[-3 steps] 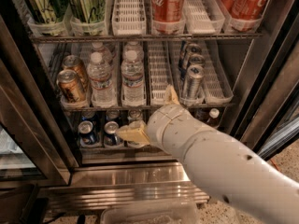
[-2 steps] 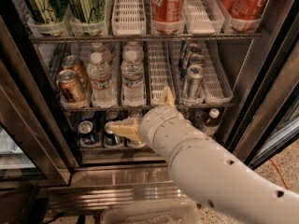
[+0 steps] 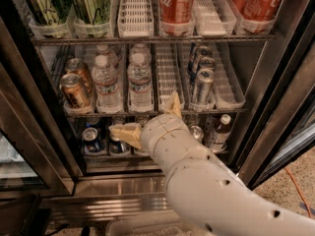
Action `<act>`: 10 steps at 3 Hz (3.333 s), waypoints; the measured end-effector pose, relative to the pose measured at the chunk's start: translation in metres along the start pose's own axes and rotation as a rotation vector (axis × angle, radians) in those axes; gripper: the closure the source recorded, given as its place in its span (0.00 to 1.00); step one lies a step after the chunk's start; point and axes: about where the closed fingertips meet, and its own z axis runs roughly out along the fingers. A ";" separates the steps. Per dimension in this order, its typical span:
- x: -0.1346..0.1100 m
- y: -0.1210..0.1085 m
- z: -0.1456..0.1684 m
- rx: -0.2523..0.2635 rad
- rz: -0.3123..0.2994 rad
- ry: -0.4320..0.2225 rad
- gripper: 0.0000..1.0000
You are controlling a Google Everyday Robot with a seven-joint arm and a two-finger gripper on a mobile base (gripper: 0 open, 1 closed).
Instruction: Pick water bottle from middle shelf of fridge
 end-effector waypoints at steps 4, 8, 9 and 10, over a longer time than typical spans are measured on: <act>0.000 0.008 0.046 0.128 0.049 -0.179 0.00; -0.003 -0.020 0.067 0.262 -0.005 -0.264 0.26; 0.000 -0.020 0.073 0.249 0.011 -0.252 0.25; -0.002 -0.024 0.093 0.236 0.043 -0.247 0.25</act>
Offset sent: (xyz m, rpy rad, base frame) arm 0.0277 0.0239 -0.0181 0.1213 -0.1076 -0.0505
